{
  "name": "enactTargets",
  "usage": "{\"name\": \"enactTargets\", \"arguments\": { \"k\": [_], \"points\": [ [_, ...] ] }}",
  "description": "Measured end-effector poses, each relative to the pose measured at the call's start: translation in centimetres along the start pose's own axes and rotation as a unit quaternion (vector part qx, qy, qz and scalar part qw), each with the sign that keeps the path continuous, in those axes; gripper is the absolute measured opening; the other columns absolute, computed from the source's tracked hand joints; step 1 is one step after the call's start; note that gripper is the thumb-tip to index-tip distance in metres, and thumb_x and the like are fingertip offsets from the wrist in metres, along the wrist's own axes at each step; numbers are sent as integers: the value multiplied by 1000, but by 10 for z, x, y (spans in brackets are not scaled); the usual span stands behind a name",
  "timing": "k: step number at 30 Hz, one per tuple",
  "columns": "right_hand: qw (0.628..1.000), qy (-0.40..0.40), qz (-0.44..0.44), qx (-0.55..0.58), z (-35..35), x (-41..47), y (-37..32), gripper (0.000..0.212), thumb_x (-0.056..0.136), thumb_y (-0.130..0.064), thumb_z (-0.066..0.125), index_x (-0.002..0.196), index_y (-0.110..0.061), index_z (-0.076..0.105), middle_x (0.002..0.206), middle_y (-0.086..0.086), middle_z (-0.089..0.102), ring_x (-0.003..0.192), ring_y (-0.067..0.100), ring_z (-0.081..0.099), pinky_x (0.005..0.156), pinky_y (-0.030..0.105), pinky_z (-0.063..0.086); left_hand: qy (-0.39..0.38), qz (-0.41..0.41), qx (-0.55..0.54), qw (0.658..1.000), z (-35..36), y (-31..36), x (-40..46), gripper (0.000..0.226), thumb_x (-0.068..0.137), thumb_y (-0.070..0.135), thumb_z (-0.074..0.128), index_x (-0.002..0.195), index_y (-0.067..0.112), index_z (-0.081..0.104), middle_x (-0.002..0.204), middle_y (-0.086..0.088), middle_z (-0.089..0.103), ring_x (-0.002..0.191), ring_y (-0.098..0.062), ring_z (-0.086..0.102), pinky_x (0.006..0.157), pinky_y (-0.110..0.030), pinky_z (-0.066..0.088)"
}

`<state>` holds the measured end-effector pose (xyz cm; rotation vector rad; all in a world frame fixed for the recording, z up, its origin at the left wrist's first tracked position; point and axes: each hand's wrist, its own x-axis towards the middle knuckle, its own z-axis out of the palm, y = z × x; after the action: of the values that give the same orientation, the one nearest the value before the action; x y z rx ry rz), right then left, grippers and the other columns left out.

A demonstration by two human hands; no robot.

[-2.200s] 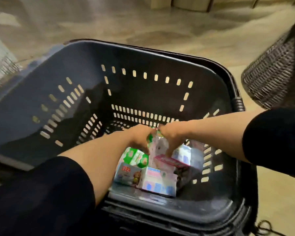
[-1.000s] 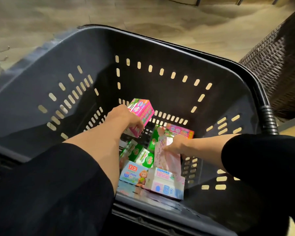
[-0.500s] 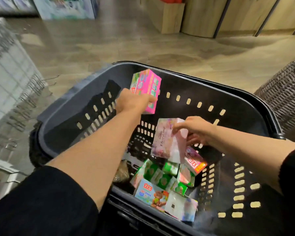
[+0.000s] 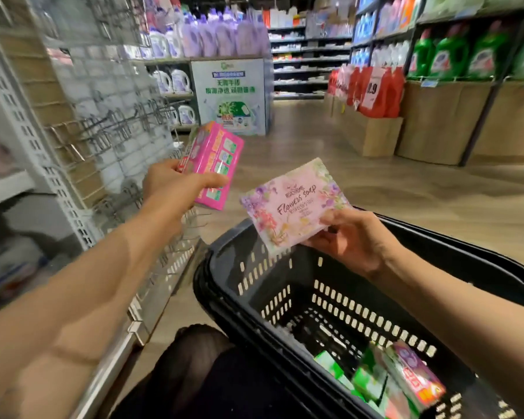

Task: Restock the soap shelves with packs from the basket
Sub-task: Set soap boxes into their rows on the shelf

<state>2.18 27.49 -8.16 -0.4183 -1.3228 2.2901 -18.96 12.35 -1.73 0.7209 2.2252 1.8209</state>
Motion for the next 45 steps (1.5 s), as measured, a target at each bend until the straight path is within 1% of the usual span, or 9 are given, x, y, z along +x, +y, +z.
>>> {"name": "enactTargets", "arguments": {
  "k": [6,10,14,17,21,27,35,39,45],
  "points": [
    [994,-81,-7,69,84,13,-4,70,61,6,57,130,2,47,132,20,57,117,39,58,102,52,44,44,12,5,999,-96,9,-31,40,63,17,88,91,19,59,86,1,67,75,-17,67,65,-34,58],
    [985,-140,-5,99,137,16,8,70,66,14,50,134,-1,46,123,19,64,105,36,66,79,45,58,84,10,-3,996,-154,10,-57,60,57,18,91,105,9,56,85,-7,65,57,-17,60,37,-19,41],
    [973,-200,3,116,183,21,24,81,56,13,71,131,-8,47,130,22,58,117,39,58,96,51,47,114,16,-20,993,-212,9,-87,53,48,16,92,90,14,61,84,-9,68,59,-18,66,51,-28,53],
    [973,-204,18,106,223,20,38,65,63,14,57,125,-6,52,116,20,66,104,36,65,85,46,54,161,16,-7,987,-249,11,-110,51,50,20,92,94,11,68,87,-12,72,71,-24,67,63,-34,53],
    [958,-248,57,131,276,11,60,68,55,8,73,120,1,55,111,23,68,105,36,64,82,49,55,225,-1,16,974,-295,8,-141,53,46,30,92,92,13,73,82,-8,74,67,-19,67,62,-31,51],
    [960,-236,114,95,326,-3,92,24,75,-4,67,99,0,63,94,18,69,96,32,64,75,53,56,322,-56,53,943,-346,-2,-195,53,48,34,93,88,6,72,71,-9,73,62,-25,68,62,-38,55],
    [953,-247,145,99,361,24,107,47,61,2,65,107,-4,56,91,26,71,79,39,71,73,56,55,363,-69,180,912,-379,-16,-198,56,48,49,92,87,14,74,69,2,74,62,-16,71,63,-40,60],
    [956,-246,112,114,381,61,105,50,65,6,64,113,-3,55,117,22,64,105,38,63,85,53,54,378,-54,214,899,-377,-23,-173,34,58,41,89,79,24,69,70,5,72,61,-11,69,60,-32,58],
    [953,-278,43,113,409,109,91,72,64,19,55,129,-11,47,115,14,62,103,31,62,83,46,55,422,-38,252,870,-373,-37,-140,33,59,44,89,74,28,65,69,10,69,63,-8,65,63,-36,57]
  ]
}}
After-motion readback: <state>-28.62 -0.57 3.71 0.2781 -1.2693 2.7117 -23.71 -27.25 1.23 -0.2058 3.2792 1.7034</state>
